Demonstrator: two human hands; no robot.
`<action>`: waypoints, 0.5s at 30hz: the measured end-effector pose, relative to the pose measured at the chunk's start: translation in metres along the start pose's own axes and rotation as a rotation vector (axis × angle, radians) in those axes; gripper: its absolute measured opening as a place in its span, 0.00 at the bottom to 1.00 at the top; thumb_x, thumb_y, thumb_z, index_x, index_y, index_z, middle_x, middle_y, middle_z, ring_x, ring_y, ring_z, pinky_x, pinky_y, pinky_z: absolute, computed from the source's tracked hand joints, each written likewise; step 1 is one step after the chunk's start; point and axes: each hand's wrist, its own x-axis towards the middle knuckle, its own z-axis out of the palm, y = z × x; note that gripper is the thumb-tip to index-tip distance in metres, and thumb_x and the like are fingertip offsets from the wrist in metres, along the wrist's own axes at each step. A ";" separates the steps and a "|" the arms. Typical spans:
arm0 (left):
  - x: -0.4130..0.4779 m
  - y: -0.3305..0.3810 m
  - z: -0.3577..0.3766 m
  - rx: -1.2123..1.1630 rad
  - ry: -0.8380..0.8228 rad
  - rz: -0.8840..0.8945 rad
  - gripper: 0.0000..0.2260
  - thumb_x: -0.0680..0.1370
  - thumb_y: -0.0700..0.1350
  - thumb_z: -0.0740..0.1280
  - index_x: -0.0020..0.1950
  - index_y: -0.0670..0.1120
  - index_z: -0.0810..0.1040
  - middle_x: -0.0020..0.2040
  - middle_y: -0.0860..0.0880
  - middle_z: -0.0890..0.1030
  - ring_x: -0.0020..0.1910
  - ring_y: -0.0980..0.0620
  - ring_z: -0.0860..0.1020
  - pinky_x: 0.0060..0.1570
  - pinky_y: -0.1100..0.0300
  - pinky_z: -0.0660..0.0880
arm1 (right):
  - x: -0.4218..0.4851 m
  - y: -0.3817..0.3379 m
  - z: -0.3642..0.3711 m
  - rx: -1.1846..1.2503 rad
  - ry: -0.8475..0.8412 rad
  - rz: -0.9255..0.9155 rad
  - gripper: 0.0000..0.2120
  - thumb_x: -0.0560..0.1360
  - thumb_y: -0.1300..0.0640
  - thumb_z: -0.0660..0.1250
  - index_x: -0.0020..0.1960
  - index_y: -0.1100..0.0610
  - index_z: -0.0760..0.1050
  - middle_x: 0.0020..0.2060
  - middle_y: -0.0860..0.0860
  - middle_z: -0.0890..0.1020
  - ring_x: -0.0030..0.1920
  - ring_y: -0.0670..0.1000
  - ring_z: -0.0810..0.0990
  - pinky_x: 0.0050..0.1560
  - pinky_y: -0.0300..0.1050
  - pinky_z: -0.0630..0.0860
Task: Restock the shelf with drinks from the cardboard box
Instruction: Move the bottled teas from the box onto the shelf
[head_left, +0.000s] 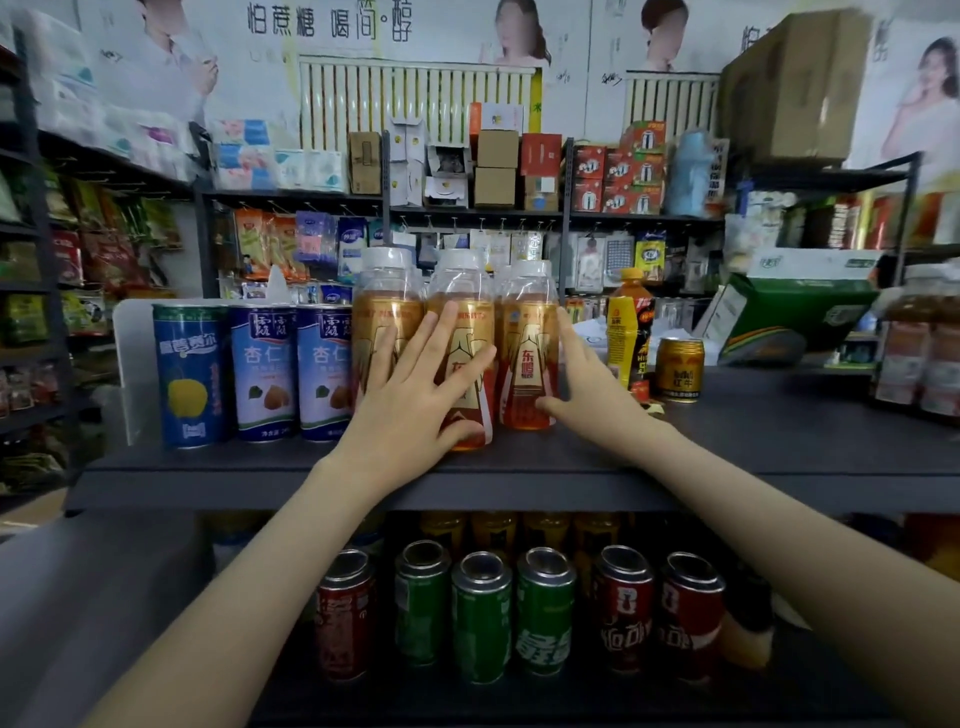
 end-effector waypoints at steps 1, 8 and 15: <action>-0.002 0.001 -0.002 -0.016 0.019 -0.001 0.32 0.75 0.55 0.67 0.76 0.50 0.62 0.78 0.40 0.48 0.76 0.40 0.50 0.72 0.44 0.40 | -0.008 -0.002 0.000 -0.048 0.033 -0.036 0.47 0.75 0.59 0.69 0.78 0.50 0.37 0.75 0.54 0.59 0.73 0.54 0.62 0.69 0.49 0.64; -0.048 0.035 -0.028 -0.255 0.080 -0.145 0.20 0.76 0.49 0.63 0.67 0.43 0.74 0.70 0.40 0.70 0.69 0.42 0.68 0.70 0.47 0.60 | -0.074 -0.046 0.010 0.009 0.170 -0.185 0.29 0.77 0.59 0.64 0.75 0.57 0.57 0.70 0.53 0.67 0.71 0.51 0.65 0.66 0.40 0.63; -0.160 0.072 -0.062 -0.276 -0.018 -0.331 0.18 0.77 0.45 0.66 0.66 0.42 0.75 0.66 0.43 0.75 0.65 0.45 0.72 0.67 0.50 0.68 | -0.166 -0.096 0.055 0.153 0.062 -0.456 0.20 0.78 0.60 0.63 0.70 0.59 0.67 0.63 0.53 0.74 0.65 0.49 0.70 0.64 0.39 0.68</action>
